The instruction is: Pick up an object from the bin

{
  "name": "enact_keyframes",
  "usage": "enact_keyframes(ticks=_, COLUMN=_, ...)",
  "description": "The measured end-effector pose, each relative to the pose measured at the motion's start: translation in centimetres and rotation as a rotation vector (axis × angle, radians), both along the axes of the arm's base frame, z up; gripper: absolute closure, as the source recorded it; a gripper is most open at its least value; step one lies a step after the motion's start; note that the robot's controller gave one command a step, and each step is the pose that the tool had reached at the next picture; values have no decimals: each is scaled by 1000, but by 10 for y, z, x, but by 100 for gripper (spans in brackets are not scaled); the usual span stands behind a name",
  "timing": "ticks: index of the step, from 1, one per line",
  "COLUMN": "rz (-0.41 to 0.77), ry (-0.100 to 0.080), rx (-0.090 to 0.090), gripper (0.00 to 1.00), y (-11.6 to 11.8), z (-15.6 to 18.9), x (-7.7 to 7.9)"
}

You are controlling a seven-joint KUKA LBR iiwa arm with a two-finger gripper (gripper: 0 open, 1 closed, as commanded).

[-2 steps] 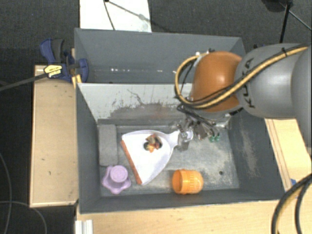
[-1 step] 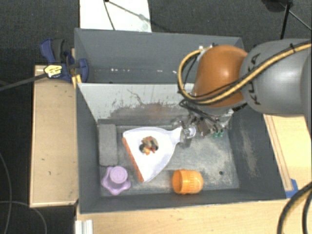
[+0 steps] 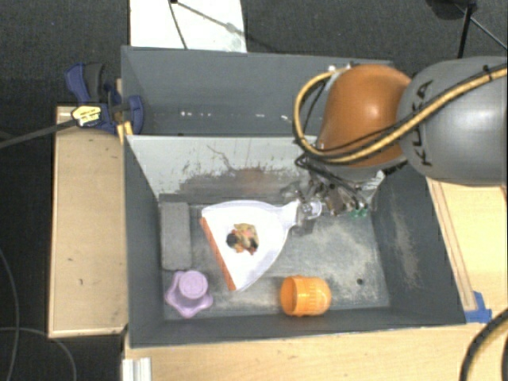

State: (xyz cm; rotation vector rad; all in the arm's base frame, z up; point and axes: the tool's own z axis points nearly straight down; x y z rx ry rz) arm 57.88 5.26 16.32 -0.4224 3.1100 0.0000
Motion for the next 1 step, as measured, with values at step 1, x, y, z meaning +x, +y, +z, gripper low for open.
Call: enact_keyframes(ticks=1, rz=0, ry=-4, rx=0, gripper=100, y=0, z=10, x=1)
